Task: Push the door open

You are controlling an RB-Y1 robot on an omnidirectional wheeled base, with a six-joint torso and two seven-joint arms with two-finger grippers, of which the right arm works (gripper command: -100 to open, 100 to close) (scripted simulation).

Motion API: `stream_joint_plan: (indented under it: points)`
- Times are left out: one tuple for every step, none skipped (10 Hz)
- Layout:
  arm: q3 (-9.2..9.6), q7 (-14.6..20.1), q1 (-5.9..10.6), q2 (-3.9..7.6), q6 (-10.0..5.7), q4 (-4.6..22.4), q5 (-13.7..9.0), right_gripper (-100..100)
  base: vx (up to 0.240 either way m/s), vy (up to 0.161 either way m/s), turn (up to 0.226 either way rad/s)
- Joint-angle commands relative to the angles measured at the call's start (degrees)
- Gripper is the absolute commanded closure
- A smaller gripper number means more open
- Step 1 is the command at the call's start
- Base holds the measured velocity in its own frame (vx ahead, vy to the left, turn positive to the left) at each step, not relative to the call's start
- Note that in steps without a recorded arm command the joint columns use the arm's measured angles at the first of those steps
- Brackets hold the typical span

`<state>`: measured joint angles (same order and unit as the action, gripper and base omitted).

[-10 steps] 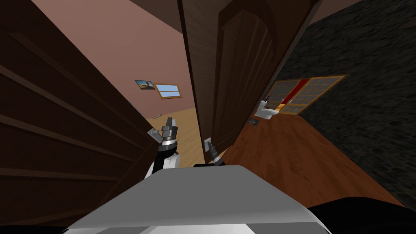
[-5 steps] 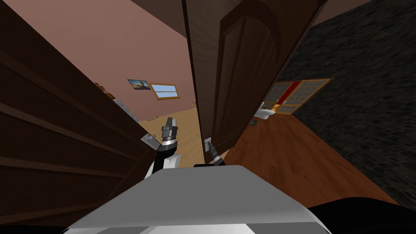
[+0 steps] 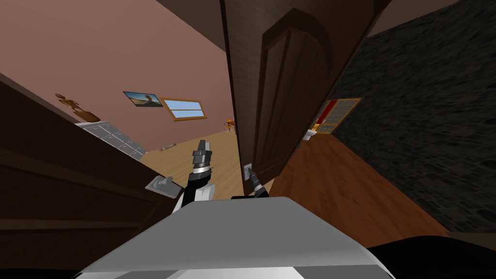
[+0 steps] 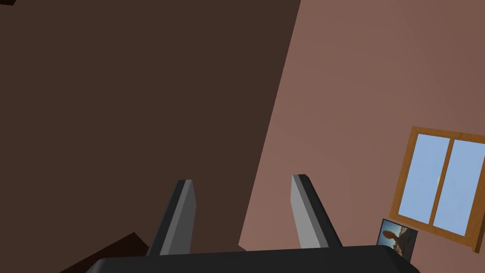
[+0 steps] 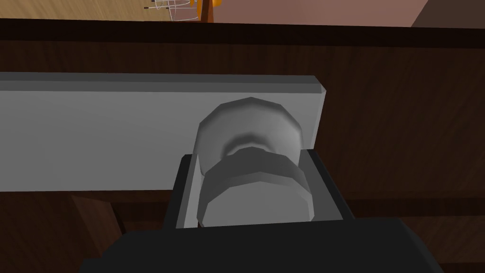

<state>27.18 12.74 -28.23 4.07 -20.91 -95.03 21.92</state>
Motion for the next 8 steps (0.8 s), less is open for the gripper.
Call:
stream_joint_plan:
  points:
    - [-1.17,-1.14,0.61,-0.45,0.32,0.23,-0.95,100,0.165,0.154,-0.234]
    - [-1.30,-1.45,0.80,-0.63,0.42,0.39,-1.21,100,0.134,0.129,-0.194]
    - [-1.58,-2.06,1.19,-1.06,0.63,0.72,-1.73,100,0.118,0.163,-0.156]
    - [-1.71,-2.36,1.38,-1.27,0.73,0.88,-1.99,100,0.127,0.158,-0.182]
    - [-1.98,-2.95,1.74,-1.77,0.93,1.20,-2.49,100,0.145,0.152,-0.194]
    - [-2.24,-3.53,2.10,-2.30,1.13,1.51,-2.98,100,0.139,0.185,-0.236]
    - [-2.36,-3.81,2.28,-2.57,1.22,1.66,-3.22,100,0.103,0.171,-0.153]
    - [-2.60,-4.34,2.61,-3.14,1.41,1.94,-3.67,100,0.115,0.146,-0.146]
